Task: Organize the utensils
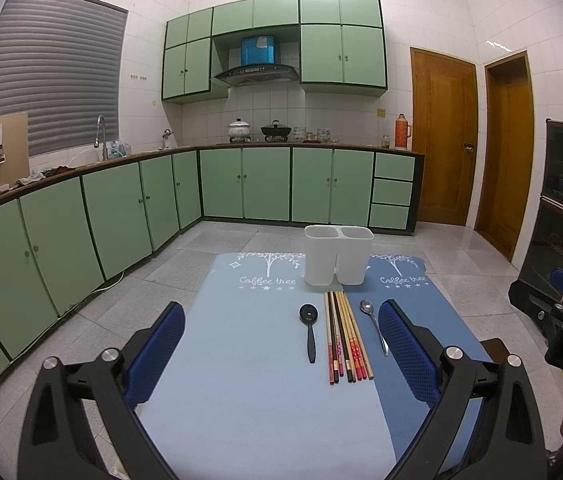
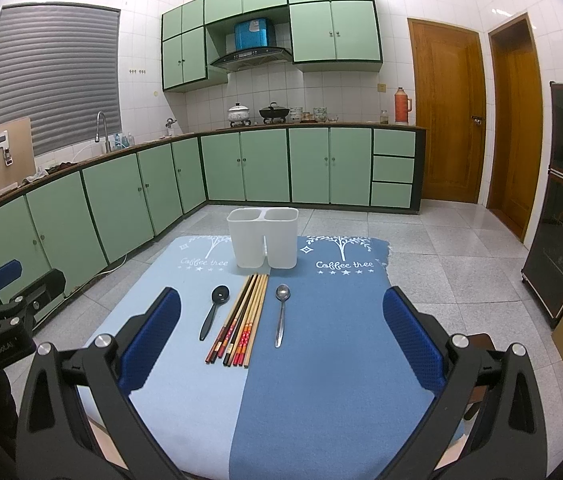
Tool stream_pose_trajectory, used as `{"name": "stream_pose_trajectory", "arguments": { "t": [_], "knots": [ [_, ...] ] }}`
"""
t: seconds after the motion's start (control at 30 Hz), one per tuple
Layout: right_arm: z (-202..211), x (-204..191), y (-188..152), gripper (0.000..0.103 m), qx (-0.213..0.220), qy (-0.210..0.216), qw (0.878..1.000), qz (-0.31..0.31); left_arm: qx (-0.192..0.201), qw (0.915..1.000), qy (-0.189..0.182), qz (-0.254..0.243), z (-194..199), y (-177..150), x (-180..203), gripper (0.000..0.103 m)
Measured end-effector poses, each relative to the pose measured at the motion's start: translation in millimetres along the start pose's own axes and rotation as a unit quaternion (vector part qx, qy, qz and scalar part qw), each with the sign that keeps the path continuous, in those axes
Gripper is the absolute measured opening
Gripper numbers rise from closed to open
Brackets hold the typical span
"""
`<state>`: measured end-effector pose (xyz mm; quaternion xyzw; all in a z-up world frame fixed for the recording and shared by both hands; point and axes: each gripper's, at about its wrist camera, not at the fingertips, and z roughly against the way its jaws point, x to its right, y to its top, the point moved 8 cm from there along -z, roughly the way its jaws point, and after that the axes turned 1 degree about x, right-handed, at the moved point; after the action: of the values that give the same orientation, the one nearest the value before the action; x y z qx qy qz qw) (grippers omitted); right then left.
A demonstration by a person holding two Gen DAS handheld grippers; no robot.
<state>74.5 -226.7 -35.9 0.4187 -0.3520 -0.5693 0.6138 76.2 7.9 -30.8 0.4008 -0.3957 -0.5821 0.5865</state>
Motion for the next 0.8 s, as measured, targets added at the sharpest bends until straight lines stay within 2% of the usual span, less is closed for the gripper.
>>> {"name": "stream_pose_trajectory", "arguments": {
  "t": [0.8],
  "knots": [
    [0.0, -0.2, -0.1, 0.098, 0.000, 0.000, 1.000, -0.002, 0.001, 1.0000, 0.001, 0.000, 1.4, 0.3, -4.4, 0.095]
  ]
}}
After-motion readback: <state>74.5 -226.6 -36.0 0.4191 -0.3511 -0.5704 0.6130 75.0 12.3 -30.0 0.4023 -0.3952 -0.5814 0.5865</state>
